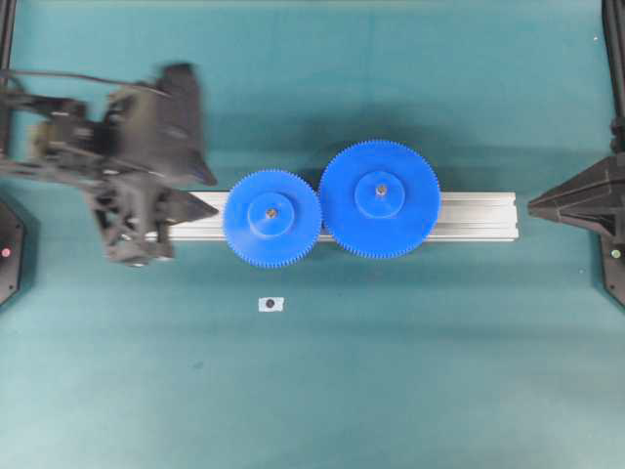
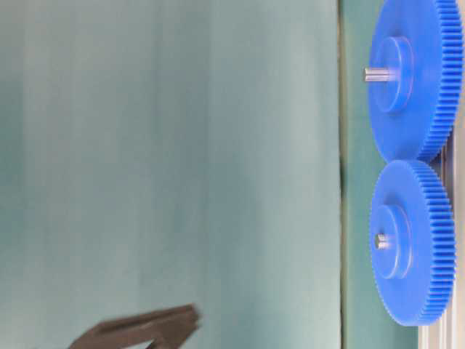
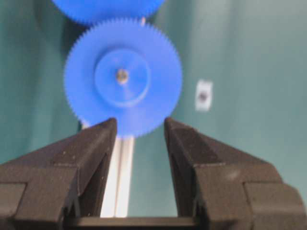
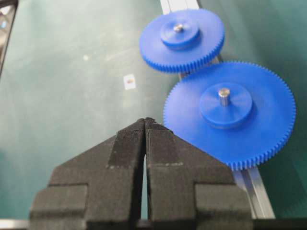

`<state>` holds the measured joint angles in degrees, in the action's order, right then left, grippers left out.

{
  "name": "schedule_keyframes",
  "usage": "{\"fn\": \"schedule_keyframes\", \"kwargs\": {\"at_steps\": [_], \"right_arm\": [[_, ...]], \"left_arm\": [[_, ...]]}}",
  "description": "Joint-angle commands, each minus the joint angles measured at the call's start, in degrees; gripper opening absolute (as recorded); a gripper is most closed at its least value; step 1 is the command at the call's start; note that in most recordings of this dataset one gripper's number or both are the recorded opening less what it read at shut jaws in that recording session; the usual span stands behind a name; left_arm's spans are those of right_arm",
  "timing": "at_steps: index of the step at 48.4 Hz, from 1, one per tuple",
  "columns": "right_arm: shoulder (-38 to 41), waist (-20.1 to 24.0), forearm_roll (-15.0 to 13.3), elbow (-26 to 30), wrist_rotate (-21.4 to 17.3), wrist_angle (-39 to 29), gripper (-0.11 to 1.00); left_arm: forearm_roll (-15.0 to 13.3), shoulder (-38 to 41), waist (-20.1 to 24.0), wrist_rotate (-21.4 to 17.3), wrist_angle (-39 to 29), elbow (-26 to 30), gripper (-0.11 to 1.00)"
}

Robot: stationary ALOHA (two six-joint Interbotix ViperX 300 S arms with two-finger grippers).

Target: Insert the small gear onto the shaft.

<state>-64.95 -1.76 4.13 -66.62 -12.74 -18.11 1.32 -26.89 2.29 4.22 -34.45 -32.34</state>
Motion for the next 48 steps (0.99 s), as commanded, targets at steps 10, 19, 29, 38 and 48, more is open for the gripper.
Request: {"fn": "schedule_keyframes", "kwargs": {"at_steps": [10,19,29,38,48], "right_arm": [[0.09,-0.09,-1.14,0.53,-0.35,-0.26,0.01],[0.09,-0.09,-1.14,0.44,-0.35,-0.26,0.01],[0.18,-0.09,-1.14,0.44,-0.35,-0.26,0.01],[0.09,-0.09,-1.14,0.09,-0.35,-0.26,0.01],[0.09,-0.09,-1.14,-0.88,-0.44,0.35,0.01]], "left_arm": [[0.18,-10.55,-1.58,3.78,23.47,-13.8,0.48],[0.18,-13.45,-2.37,6.15,26.37,-18.28,0.52],[0.18,-14.24,-2.72,6.24,26.46,-19.07,0.52],[0.18,-14.06,-2.72,6.24,26.46,-19.42,0.52],[0.18,-14.24,-2.72,6.24,26.19,-19.69,0.52]]}}
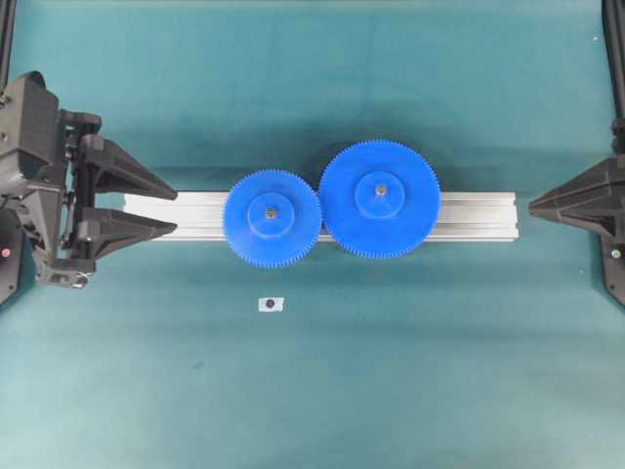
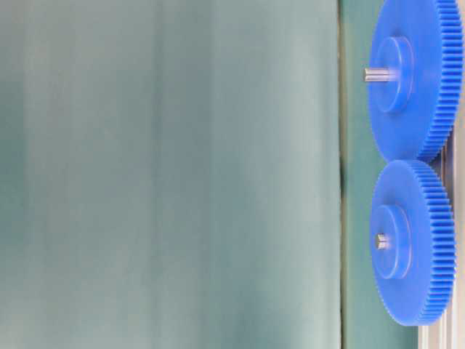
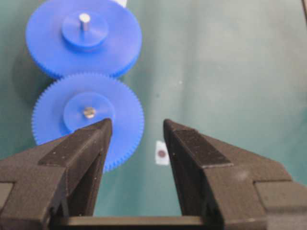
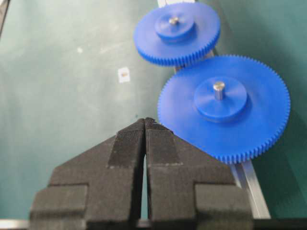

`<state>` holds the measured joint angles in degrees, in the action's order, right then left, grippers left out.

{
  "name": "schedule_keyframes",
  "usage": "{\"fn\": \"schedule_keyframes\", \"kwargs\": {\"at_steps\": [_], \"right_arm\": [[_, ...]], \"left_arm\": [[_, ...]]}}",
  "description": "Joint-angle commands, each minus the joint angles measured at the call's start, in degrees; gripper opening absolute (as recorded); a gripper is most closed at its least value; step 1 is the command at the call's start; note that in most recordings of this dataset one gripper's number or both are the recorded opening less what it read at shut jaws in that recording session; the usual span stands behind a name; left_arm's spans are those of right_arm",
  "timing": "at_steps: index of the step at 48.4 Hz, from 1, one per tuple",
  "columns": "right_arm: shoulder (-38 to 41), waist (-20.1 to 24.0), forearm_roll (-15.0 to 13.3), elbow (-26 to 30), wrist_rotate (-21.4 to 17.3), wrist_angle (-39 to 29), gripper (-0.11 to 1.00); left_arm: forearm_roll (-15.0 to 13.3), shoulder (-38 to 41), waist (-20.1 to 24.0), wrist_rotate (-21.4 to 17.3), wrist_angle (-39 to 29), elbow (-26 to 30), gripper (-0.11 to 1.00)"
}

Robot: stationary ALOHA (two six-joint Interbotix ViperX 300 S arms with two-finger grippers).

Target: Insert the small gear onto the shaft.

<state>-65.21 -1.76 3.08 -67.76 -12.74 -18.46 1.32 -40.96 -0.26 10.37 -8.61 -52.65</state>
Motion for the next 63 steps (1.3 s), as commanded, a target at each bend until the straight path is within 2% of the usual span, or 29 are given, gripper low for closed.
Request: {"fn": "schedule_keyframes", "kwargs": {"at_steps": [1,63], "right_arm": [[0.35,-0.09,-0.09,0.26,-0.35,0.7,0.01],[0.0,-0.09,-0.18,-0.18,-0.26,1.93,0.01]], "left_arm": [[0.26,-0.18,-0.09,0.09,0.26,0.53,0.52],[0.18,-0.26,-0.18,0.18,0.26,0.62,0.52]]}}
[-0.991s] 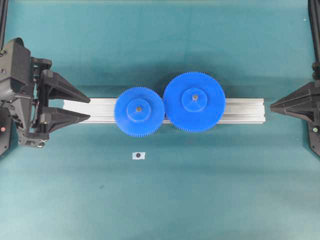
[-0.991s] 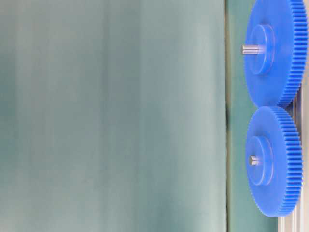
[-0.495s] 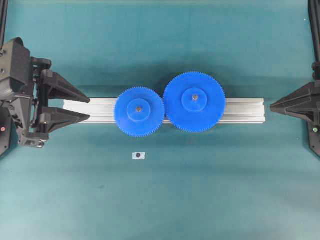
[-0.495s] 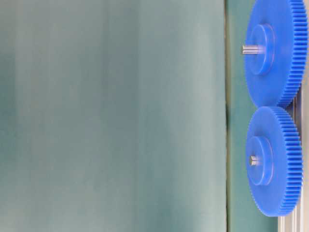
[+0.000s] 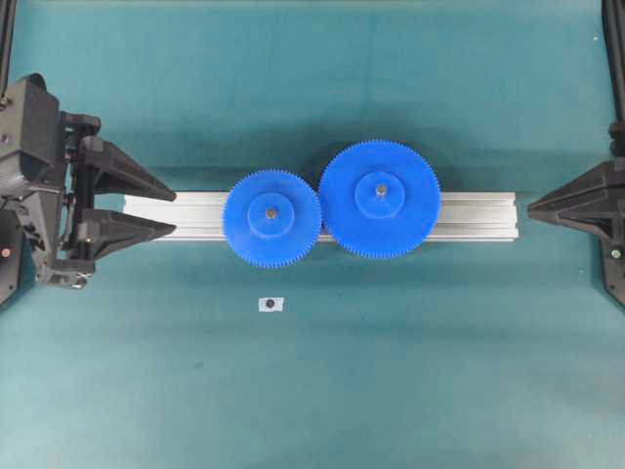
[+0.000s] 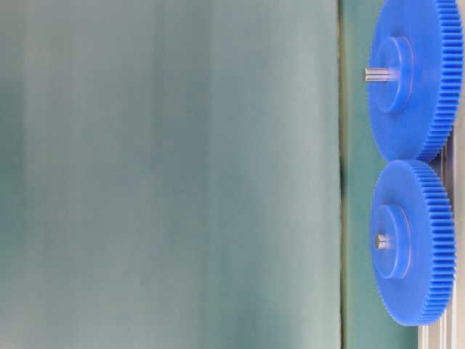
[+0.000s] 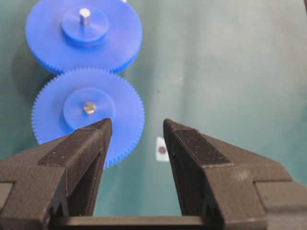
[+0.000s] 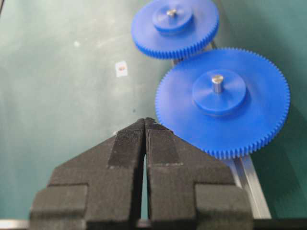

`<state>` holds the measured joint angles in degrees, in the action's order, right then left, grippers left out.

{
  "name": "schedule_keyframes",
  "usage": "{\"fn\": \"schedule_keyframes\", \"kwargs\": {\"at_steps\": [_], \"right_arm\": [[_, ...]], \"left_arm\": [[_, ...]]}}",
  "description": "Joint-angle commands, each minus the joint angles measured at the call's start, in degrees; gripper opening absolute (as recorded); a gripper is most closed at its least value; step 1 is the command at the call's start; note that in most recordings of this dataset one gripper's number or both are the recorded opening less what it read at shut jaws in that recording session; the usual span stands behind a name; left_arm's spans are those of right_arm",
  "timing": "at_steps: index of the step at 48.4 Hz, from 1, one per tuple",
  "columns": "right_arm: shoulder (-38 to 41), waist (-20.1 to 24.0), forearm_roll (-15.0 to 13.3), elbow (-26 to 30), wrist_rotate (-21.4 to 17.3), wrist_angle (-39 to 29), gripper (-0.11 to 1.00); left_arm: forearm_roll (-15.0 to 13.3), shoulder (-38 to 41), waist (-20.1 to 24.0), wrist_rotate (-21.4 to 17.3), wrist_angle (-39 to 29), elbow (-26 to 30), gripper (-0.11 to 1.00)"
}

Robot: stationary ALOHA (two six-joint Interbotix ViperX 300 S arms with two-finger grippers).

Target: Insert the small gear onto the shaft.

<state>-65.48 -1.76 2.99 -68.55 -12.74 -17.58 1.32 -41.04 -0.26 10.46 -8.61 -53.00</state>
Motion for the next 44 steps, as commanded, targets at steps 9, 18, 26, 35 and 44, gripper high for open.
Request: {"fn": "schedule_keyframes", "kwargs": {"at_steps": [9,18,26,35,44], "right_arm": [[-0.26,-0.09,-2.11,0.62,0.0,2.2,0.01],[-1.05,-0.09,-5.71,0.62,0.0,2.37,0.01],[-2.02,-1.67,-6.86,0.44,0.0,1.76,0.01],[-2.02,-3.43,-7.65,0.44,0.26,1.93,0.01],[-2.02,-3.6,-9.67,0.44,0.26,1.67,0.03]], "left_arm": [[0.18,-0.18,-0.18,0.09,0.26,0.88,0.52],[0.18,0.0,-0.18,0.09,0.26,1.05,0.52],[0.18,0.18,-0.18,0.09,0.26,1.14,0.52],[0.18,0.26,-0.18,0.0,0.26,1.14,0.52],[0.18,0.26,-0.18,0.09,0.26,1.05,0.52]]}}
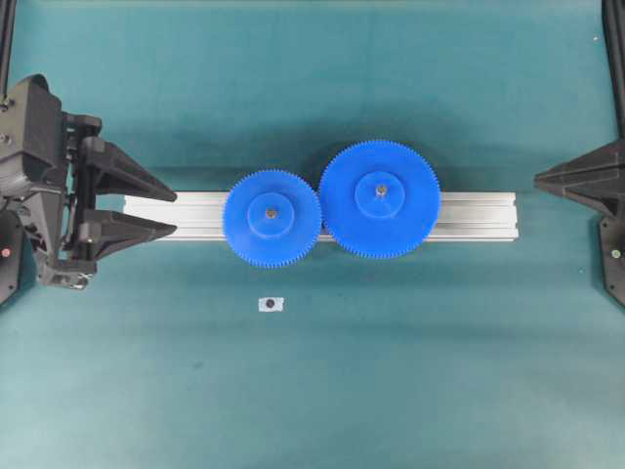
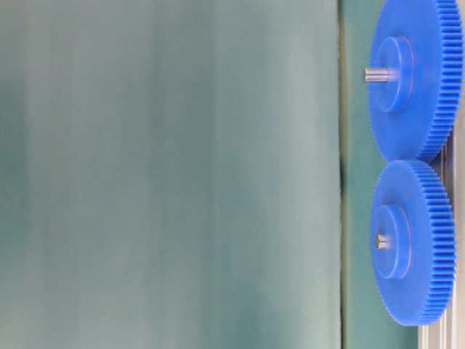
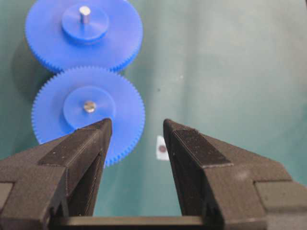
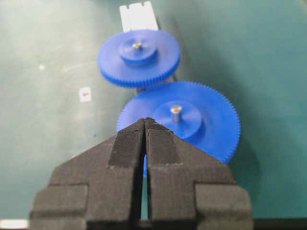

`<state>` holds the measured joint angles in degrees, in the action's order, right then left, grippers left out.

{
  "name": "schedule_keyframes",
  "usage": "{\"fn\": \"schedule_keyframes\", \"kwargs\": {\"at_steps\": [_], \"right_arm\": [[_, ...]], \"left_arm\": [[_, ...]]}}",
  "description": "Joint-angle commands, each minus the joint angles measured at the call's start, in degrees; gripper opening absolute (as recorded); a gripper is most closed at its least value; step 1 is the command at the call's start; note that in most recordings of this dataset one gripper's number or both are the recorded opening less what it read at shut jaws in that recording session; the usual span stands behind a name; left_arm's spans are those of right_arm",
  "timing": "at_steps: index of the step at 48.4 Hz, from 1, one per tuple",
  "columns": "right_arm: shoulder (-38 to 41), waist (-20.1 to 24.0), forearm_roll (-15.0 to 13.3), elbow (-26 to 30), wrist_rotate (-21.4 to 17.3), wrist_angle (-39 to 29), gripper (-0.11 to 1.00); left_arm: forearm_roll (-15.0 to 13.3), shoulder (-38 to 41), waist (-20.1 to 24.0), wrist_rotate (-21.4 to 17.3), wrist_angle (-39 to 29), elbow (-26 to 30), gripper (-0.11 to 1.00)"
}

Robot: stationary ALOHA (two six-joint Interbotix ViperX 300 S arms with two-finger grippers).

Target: Insert the small gear onto the shaft.

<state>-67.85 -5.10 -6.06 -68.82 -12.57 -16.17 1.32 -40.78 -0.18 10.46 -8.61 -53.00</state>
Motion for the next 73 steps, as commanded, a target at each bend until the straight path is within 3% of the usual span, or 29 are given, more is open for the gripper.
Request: {"fn": "schedule_keyframes", "kwargs": {"at_steps": [1,73], "right_arm": [[0.35,-0.26,-0.79,0.53,0.09,0.26,0.03],[-0.35,-0.26,-0.7,-0.62,-0.53,4.48,0.04]], "left_arm": [[0.18,0.0,-0.26,0.09,0.26,1.05,0.52],[0.18,-0.09,-0.26,0.09,0.26,1.05,0.52]]}}
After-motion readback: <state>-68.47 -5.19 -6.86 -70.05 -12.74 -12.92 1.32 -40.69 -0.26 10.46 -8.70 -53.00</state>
